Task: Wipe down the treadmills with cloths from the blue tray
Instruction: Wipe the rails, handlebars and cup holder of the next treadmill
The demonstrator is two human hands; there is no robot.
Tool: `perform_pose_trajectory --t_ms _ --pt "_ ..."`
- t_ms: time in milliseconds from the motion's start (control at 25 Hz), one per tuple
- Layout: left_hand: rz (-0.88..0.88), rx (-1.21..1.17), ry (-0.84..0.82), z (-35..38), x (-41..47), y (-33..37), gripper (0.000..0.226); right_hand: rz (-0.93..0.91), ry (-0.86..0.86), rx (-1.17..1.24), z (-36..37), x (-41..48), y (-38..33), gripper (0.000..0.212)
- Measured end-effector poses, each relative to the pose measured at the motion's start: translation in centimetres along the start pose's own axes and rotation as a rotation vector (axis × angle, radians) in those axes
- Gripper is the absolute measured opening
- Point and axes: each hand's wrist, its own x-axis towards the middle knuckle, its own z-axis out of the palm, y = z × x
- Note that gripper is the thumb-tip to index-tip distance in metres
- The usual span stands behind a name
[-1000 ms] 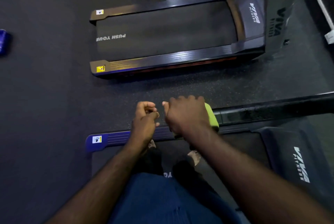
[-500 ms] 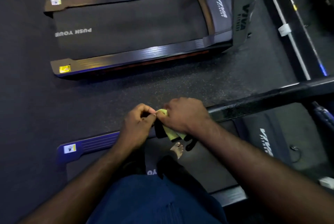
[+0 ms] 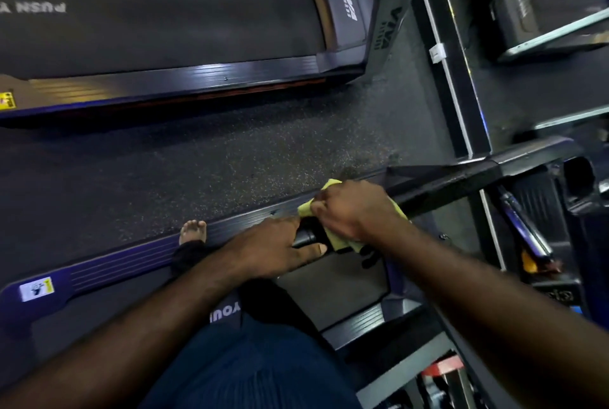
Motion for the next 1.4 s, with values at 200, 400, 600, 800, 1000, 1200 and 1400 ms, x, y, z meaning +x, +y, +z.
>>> perform_pose_trajectory --t_ms 200,400,600,800,1000,1200,1400 --pt "0.004 0.008 -0.136 -0.6 1.1 -0.3 0.113 0.310 -0.110 -0.030 -1.2 2.9 8.9 0.063" --pt "-0.026 -0.010 -0.231 -2.3 1.0 1.2 0.092 0.051 0.180 0.119 1.3 -0.2 0.2 0.049" --pt "-0.040 -0.107 -0.243 -3.1 2.6 3.6 0.081 0.393 0.451 0.351 2.8 0.0 9.4 0.064" --pt "-0.019 -0.141 -0.228 -2.1 4.6 5.6 0.073 0.388 0.749 0.461 8.3 -2.5 3.0 0.032" --pt "0.027 -0.087 -0.229 -1.6 7.7 8.2 0.072 0.679 0.911 0.550 8.7 -0.3 12.1 0.037" --pt "0.114 -0.025 -0.155 -0.6 8.7 10.2 0.058 0.581 0.957 0.590 10.0 -1.3 9.0 0.031" --pt "0.104 0.009 -0.126 0.1 10.3 9.4 0.065 0.882 0.902 0.642 8.0 1.1 24.6 0.042"
